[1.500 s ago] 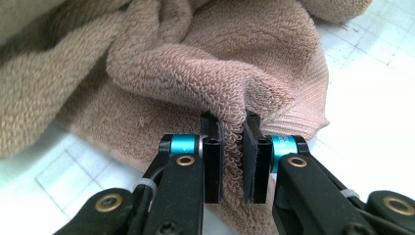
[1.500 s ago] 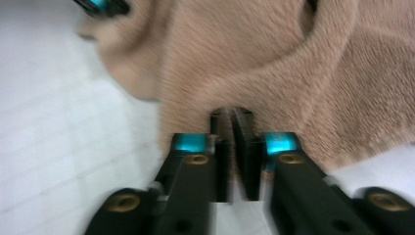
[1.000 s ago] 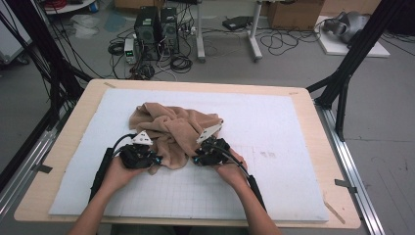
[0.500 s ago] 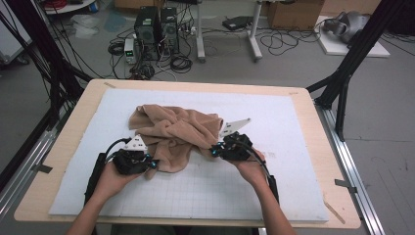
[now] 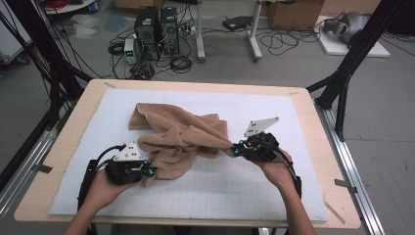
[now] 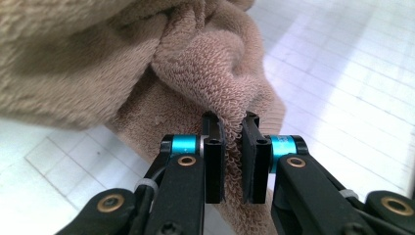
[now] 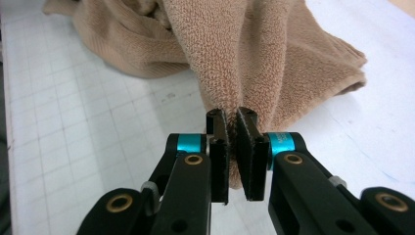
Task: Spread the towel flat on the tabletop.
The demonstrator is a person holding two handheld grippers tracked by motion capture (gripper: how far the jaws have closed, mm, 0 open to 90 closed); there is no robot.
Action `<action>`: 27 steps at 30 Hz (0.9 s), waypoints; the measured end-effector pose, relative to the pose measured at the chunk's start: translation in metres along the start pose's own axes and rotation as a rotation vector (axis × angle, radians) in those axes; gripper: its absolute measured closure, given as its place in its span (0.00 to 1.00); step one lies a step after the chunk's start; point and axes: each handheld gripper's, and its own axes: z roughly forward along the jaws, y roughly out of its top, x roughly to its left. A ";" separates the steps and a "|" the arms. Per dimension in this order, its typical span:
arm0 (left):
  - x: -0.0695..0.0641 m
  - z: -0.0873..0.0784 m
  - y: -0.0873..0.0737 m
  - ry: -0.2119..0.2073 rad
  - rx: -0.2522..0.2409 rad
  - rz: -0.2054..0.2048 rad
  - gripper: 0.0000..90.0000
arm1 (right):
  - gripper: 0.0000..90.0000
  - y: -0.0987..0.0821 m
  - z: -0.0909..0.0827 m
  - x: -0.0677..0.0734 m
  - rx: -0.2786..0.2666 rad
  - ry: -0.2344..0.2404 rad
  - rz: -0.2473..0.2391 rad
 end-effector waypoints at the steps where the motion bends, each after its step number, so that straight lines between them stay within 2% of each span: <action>1: -0.002 -0.002 -0.001 -0.006 -0.002 0.004 0.91 | 0.94 0.000 -0.003 0.000 0.000 -0.003 -0.002; 4: -0.004 -0.007 -0.006 -0.015 0.000 0.011 0.91 | 0.94 0.000 -0.009 -0.005 0.000 -0.011 -0.001; 6: -0.002 -0.006 -0.008 -0.016 0.005 0.003 0.89 | 0.94 0.000 -0.007 -0.010 -0.004 0.003 0.020; 10: 0.003 -0.004 -0.008 -0.035 -0.011 -0.035 0.68 | 0.93 0.002 0.019 -0.020 0.025 0.033 0.056; 11: 0.003 -0.005 -0.006 -0.041 -0.020 -0.036 0.63 | 0.92 0.002 0.023 -0.021 0.033 0.035 0.061; 14: 0.003 -0.007 0.000 -0.041 -0.025 -0.023 0.58 | 0.87 0.002 0.035 -0.025 0.043 0.032 0.079; 16: 0.004 -0.007 0.003 -0.039 -0.031 -0.020 0.56 | 0.85 0.002 0.035 -0.026 0.033 0.026 0.089; 20: 0.009 -0.003 0.005 -0.026 -0.040 -0.036 0.59 | 0.78 0.001 0.024 -0.019 -0.006 0.034 0.073; 27: 0.011 0.011 0.011 -0.018 -0.035 -0.035 0.59 | 0.75 -0.003 0.010 -0.004 -0.070 0.065 0.055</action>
